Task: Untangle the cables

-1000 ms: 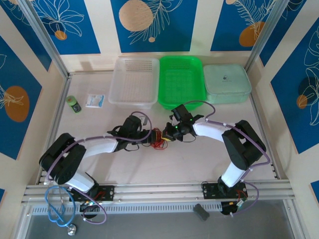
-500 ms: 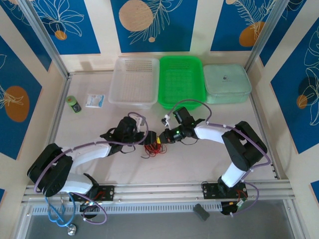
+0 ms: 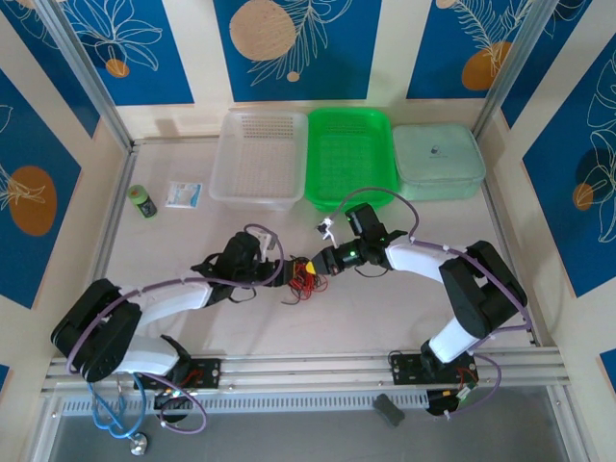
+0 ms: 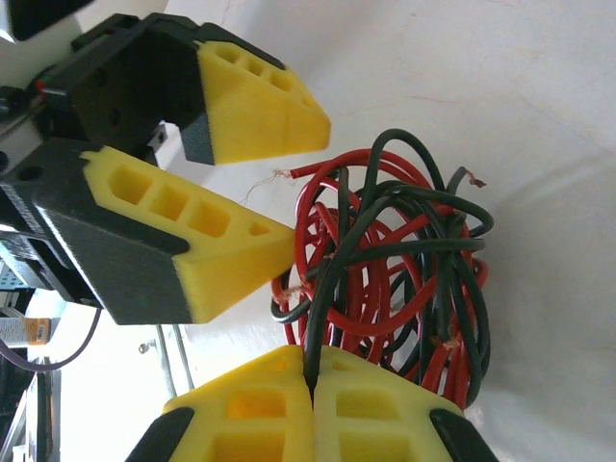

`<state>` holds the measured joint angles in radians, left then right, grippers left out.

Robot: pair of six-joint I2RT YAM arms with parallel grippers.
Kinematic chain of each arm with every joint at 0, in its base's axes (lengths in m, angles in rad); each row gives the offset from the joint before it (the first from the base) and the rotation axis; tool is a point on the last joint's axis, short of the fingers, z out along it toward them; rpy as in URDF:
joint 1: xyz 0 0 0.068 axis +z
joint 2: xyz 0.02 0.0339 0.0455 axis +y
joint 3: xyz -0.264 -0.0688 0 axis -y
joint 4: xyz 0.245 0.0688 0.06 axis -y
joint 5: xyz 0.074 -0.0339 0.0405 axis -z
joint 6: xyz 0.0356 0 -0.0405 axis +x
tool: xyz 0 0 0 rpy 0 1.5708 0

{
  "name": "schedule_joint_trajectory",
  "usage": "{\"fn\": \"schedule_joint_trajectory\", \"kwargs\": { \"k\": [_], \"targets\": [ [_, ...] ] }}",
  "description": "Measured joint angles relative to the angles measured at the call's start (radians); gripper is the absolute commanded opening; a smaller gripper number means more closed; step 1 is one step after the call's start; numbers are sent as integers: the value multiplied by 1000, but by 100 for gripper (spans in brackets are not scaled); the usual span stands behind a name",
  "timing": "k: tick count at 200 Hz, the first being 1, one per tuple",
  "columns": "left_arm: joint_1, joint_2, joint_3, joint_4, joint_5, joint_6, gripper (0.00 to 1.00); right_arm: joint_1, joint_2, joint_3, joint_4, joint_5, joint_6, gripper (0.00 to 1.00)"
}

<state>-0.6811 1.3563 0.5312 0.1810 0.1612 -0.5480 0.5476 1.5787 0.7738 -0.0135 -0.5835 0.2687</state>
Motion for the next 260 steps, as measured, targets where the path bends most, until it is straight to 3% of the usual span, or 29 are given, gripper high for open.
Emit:
{"fn": "schedule_joint_trajectory", "kwargs": {
  "k": [14, 34, 70, 101, 132, 164, 199, 260],
  "targets": [
    [0, 40, -3, 59, 22, -6, 62, 0, 0, 0, 2, -2, -3, 0],
    [0, 109, -3, 154, 45, -26, 47, 0, 0, 0, 2, -1, -4, 0],
    [0, 220, -3, 311, 68, -62, 0, 0, 0, 4, -8, 10, -3, 0],
    [2, 179, -18, 322, 38, -71, 0, -2, -5, 14, -61, 104, 32, 2],
    [2, 11, -22, 196, -63, -52, 0, -5, -67, 35, -177, 271, 140, 48],
    [3, -75, -19, 114, -142, -58, 0, 19, -116, 73, -285, 379, 276, 69],
    [3, -37, -21, 128, -148, -126, 0, 117, -91, 137, -321, 401, 402, 70],
    [5, 20, -52, 198, -161, -224, 0, 161, 132, 216, -263, 421, 484, 56]
  ]
}}
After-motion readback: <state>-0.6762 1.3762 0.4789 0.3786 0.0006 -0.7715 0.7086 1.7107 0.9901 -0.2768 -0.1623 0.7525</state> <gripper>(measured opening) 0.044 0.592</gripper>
